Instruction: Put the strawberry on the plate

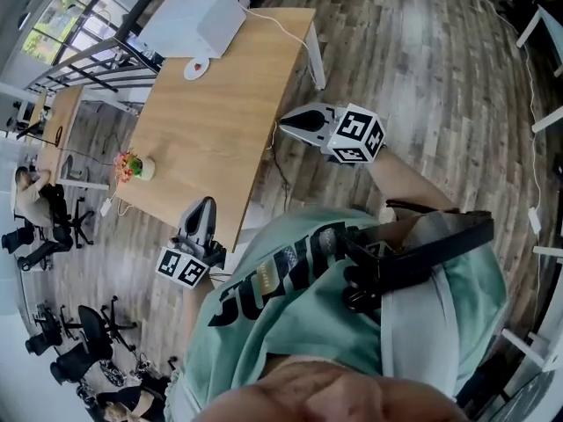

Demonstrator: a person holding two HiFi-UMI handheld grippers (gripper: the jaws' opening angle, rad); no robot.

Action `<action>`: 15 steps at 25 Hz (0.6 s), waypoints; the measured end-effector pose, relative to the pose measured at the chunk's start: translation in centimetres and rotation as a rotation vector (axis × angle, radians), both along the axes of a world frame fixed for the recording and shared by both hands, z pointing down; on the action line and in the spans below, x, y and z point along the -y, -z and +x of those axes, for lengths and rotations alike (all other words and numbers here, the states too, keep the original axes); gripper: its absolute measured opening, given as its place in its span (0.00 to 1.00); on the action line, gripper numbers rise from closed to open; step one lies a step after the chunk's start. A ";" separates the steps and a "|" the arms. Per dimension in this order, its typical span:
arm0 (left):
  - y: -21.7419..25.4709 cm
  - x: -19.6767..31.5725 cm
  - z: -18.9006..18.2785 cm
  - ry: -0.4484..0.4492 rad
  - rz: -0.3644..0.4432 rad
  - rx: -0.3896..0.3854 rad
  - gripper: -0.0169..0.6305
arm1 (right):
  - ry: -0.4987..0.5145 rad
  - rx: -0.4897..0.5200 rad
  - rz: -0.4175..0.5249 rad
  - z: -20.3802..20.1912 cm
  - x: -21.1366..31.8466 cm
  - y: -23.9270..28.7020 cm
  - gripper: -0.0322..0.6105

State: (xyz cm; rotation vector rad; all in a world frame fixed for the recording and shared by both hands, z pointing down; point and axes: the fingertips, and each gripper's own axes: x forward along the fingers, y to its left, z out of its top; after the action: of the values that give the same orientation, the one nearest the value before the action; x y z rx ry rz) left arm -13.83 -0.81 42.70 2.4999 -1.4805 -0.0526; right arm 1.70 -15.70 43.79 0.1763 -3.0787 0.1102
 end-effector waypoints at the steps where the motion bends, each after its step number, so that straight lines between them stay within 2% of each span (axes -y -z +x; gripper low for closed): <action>1: -0.2 -1.8 -1.6 -0.020 0.005 0.006 0.03 | -0.028 0.004 -0.002 -1.4 -1.7 0.1 0.06; 5: -1.3 -8.6 -7.2 -0.097 -0.013 0.021 0.03 | -0.084 0.017 -0.084 -6.6 -9.3 -0.7 0.06; 8: -1.5 -11.8 -9.6 -0.146 -0.017 -0.002 0.04 | -0.121 0.001 -0.122 -8.3 -13.1 -0.7 0.06; 12: -0.8 -13.0 -10.0 -0.184 0.004 -0.050 0.03 | -0.168 -0.009 -0.119 -7.8 -16.2 0.4 0.06; 15: 0.3 -13.7 -7.4 -0.209 0.021 -0.075 0.03 | -0.199 0.007 -0.113 -5.2 -17.4 1.0 0.06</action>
State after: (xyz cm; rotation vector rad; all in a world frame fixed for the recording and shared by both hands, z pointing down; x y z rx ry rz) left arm -21.23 12.88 42.44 2.6237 -1.1891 -0.1252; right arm -3.54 1.69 42.80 0.4763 -3.0428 0.2928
